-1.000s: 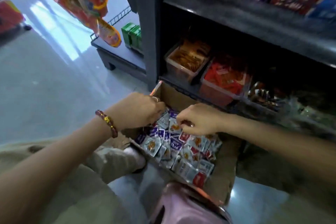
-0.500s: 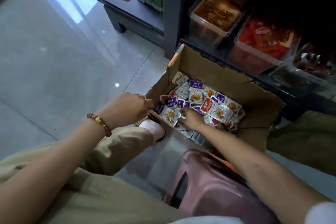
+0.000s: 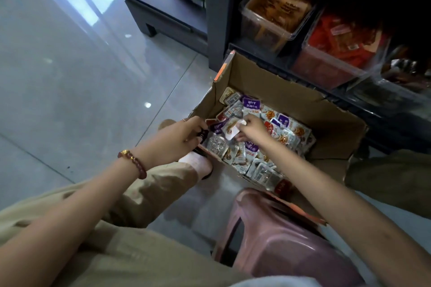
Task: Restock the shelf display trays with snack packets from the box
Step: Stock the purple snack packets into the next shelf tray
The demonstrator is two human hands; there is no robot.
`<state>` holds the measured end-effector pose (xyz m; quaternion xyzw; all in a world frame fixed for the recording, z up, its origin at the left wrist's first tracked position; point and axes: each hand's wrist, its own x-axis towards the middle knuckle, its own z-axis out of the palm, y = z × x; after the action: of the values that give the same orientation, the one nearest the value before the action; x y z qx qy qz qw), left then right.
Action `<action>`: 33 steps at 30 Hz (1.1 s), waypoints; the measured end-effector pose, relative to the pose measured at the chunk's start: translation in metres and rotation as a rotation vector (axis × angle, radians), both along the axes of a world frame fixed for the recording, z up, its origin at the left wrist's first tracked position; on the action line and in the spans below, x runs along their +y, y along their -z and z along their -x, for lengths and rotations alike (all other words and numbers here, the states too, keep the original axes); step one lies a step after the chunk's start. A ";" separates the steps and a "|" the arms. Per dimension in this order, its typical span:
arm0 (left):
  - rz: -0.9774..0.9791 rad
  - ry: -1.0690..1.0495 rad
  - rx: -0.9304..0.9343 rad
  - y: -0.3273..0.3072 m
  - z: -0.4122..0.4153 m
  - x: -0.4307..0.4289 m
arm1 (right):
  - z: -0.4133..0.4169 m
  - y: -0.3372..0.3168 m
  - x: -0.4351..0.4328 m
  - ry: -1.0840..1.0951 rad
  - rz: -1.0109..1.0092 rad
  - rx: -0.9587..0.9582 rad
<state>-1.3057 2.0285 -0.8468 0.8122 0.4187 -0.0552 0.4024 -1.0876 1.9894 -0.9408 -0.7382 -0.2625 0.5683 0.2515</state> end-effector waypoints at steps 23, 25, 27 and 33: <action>0.036 -1.105 -0.411 -0.003 0.002 0.022 | 0.031 0.069 -0.013 -0.732 0.238 -0.444; 0.036 -1.091 -0.407 -0.003 0.002 0.022 | 0.030 0.073 -0.011 -0.700 0.187 -0.482; 0.047 -1.078 -0.398 -0.003 0.002 0.021 | 0.022 0.072 -0.009 -0.732 0.151 -0.505; 0.064 -1.048 -0.374 -0.002 0.000 0.019 | -0.016 0.056 -0.015 -0.762 0.104 -0.723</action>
<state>-1.3057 2.0473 -0.8448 0.4785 0.6862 0.2848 0.4680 -1.0711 1.9744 -0.9971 -0.7508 -0.5539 0.3406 -0.1164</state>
